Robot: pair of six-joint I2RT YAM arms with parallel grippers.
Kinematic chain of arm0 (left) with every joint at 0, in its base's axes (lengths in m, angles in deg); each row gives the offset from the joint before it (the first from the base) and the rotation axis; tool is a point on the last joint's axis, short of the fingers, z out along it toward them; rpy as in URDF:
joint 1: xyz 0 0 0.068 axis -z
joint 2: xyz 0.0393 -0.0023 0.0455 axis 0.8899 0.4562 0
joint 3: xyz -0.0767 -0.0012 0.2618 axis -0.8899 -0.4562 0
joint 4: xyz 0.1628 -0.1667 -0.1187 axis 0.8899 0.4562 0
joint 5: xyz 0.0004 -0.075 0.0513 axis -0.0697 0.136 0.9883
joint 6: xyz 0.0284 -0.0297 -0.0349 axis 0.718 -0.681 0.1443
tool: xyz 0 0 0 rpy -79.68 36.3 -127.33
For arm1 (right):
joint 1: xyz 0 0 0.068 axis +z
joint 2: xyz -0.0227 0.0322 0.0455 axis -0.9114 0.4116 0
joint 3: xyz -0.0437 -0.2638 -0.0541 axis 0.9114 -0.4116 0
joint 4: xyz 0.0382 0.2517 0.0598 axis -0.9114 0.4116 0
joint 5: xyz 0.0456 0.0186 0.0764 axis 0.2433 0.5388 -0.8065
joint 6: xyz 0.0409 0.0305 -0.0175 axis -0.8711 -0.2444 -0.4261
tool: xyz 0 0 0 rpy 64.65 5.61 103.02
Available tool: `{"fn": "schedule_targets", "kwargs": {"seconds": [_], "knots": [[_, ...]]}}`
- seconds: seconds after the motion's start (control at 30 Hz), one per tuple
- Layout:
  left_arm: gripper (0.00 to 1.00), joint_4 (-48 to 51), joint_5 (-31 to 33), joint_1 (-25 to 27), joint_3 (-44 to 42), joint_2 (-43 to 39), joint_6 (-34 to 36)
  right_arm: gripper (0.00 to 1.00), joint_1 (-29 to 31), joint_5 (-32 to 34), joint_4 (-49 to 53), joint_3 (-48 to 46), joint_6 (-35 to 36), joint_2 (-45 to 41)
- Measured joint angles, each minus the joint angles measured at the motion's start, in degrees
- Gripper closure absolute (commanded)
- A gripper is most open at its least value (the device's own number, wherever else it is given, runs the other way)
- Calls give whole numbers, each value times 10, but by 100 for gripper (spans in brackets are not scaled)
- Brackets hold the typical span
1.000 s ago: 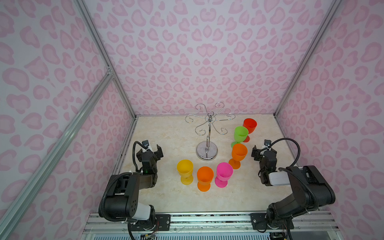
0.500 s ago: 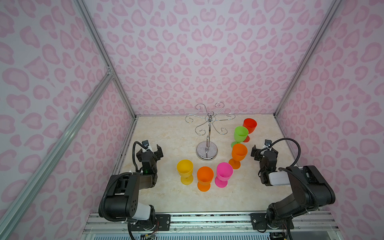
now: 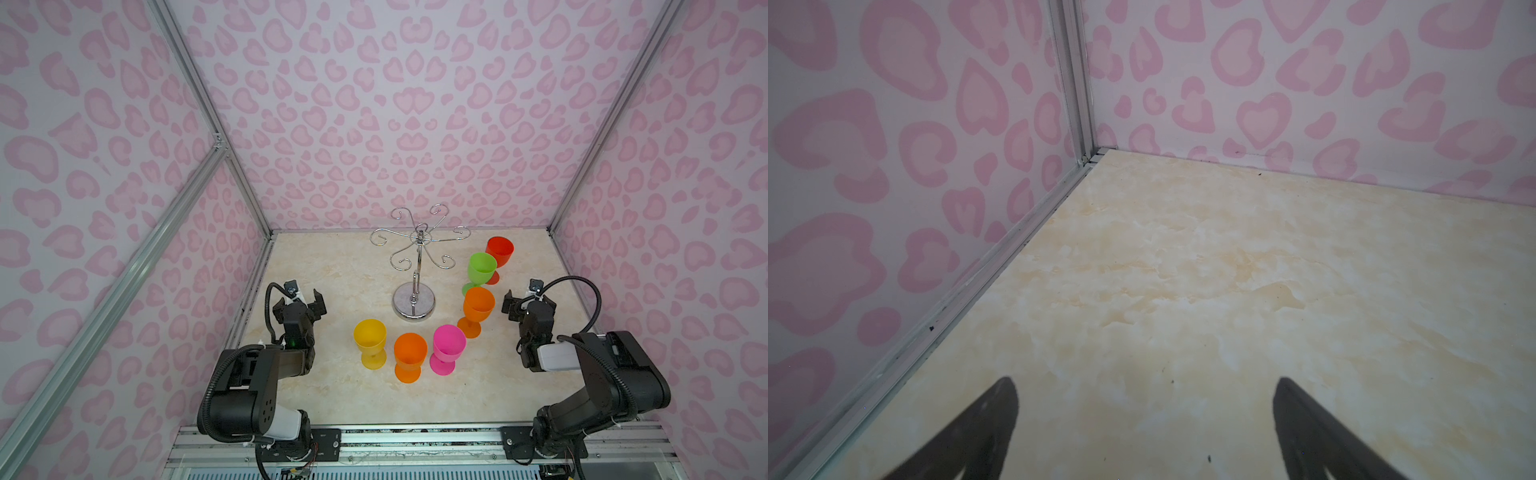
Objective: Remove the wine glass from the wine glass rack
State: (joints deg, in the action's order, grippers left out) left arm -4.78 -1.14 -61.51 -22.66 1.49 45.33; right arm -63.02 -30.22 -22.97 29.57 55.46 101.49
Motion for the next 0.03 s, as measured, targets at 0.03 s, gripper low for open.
{"fn": "schedule_targets", "kwargs": {"seconds": [0.03], "knots": [[3,0,0,0,0,0,0,1,0,0,0,0,0,0]]}}
